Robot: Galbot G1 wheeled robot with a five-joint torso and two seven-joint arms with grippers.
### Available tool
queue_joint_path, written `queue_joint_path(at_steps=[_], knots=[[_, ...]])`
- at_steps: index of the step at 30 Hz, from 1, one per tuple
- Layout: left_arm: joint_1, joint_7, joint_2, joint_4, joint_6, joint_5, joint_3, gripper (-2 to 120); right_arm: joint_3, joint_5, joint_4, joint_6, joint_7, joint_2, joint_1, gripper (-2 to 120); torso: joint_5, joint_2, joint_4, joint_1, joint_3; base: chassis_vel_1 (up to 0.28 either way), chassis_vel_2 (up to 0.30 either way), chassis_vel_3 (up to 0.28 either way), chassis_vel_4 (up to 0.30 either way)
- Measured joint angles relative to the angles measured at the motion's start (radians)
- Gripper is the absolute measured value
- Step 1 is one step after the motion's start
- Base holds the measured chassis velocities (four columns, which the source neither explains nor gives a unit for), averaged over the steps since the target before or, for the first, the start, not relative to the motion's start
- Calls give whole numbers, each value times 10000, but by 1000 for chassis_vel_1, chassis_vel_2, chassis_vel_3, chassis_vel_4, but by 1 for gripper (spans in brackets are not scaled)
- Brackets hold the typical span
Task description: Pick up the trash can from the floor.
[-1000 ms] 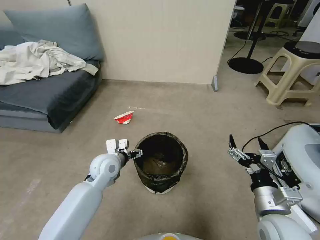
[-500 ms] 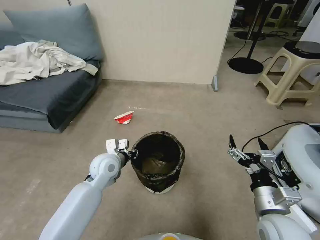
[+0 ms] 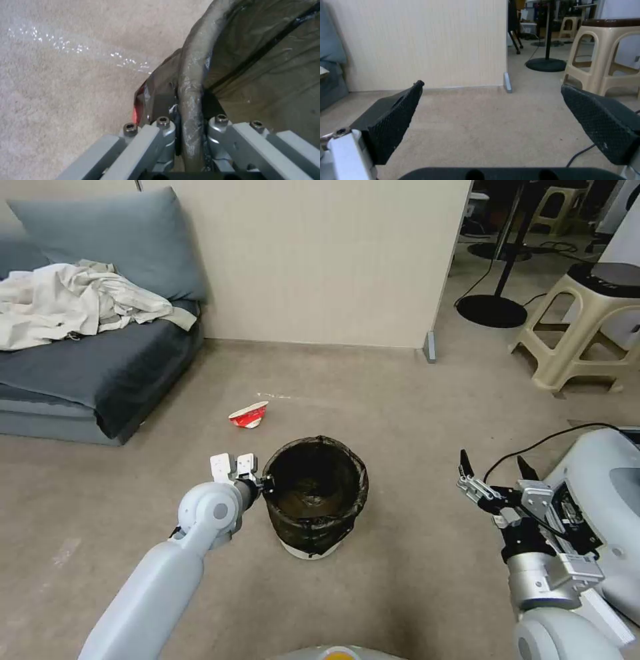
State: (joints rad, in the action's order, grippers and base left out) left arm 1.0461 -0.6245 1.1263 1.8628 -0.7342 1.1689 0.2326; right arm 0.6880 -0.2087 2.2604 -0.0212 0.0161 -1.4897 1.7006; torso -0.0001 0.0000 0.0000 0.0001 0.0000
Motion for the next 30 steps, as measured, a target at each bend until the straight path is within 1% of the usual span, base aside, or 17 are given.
queue_joint_path(at_steps=[4,6,8,12,17,20,30], knots=[[78,-35,-51,318,2,144,188,5,1,-2,12,0,3,-1,0,100,1,0,0,0,0,0,0,0,0],[161,-120,-85,650,2,360,410,5,2,-2,38,0,4,0,2,100,0,0,0,-1,0,0,0,0,0],[181,-156,-100,740,2,427,463,5,2,-2,45,0,5,0,2,100,0,0,0,-1,0,0,0,0,0],[339,-355,-272,1321,3,925,864,5,0,-2,122,-2,5,7,23,100,1,0,0,-1,0,0,0,0,0],[493,-392,-402,1677,3,1122,1148,5,-6,-1,171,-4,5,-2,63,100,1,0,0,-1,0,0,0,0,0],[683,-401,-526,2034,3,1288,1380,5,-7,2,205,-4,3,-2,94,100,0,0,0,-1,0,0,0,0,0],[821,-425,-562,2290,3,1482,1574,5,-2,5,218,-5,2,2,120,100,1,0,0,0,0,0,0,0,0]])
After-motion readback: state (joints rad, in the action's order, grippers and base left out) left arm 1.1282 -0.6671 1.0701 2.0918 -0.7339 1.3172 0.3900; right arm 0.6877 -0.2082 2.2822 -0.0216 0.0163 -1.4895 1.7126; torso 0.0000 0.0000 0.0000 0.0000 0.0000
